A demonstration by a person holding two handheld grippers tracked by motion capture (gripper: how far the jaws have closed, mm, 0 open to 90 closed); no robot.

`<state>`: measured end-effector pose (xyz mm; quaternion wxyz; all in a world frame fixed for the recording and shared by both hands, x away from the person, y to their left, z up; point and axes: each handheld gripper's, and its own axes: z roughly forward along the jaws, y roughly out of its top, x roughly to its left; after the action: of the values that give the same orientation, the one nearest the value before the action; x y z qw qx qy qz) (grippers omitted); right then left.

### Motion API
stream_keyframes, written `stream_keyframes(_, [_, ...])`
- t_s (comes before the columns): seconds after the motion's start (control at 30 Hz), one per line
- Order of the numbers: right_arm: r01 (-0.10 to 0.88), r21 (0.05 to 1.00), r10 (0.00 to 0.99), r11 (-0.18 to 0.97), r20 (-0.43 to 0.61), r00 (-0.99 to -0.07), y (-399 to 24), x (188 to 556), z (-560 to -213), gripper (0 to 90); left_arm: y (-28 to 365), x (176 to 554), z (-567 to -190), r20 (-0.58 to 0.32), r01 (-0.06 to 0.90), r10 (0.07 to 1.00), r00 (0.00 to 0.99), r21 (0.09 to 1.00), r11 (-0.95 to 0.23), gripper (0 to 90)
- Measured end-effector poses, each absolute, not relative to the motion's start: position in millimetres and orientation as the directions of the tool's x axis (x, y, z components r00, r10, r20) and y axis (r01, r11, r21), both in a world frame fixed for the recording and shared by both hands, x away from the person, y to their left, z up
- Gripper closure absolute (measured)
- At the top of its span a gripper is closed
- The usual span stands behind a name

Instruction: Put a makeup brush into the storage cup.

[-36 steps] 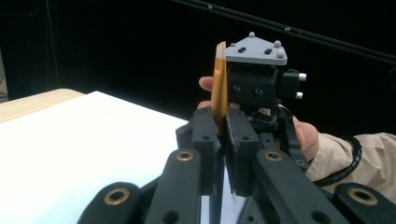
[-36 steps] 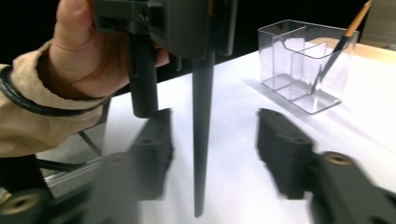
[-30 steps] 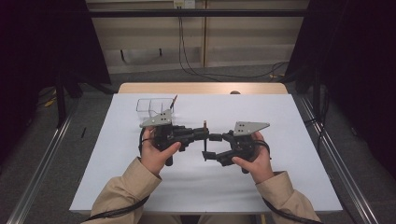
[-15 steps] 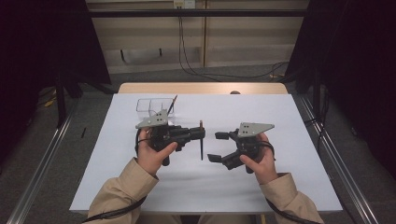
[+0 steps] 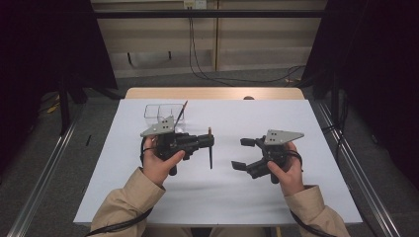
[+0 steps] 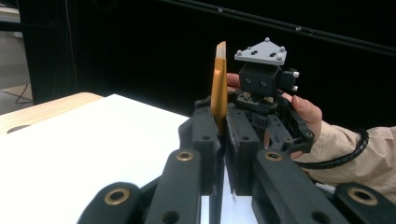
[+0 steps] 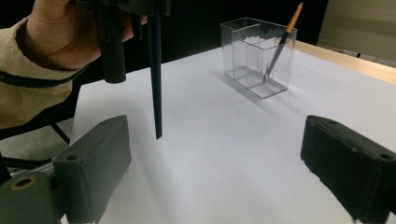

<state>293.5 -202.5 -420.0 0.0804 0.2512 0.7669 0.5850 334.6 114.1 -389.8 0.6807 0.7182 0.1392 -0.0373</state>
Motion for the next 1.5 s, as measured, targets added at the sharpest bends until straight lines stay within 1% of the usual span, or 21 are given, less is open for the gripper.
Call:
stream_keyframes(0.8, [0.306, 0.938, 0.58, 0.161, 0.161, -0.798, -260.4, 281.3, -425.3, 8.2, 120.3, 335.2, -391.4, -0.241, 0.248, 0.168, 0.956, 0.969, -0.02, 83.9])
stream_keyframes(1.5, [0.323, 0.932, 0.635, 0.164, 0.151, -0.757, -289.6, 269.2, -433.7, 8.0, 127.3, 334.9, -391.7, -0.233, 0.239, 0.179, 0.956, 0.971, -0.014, 83.9])
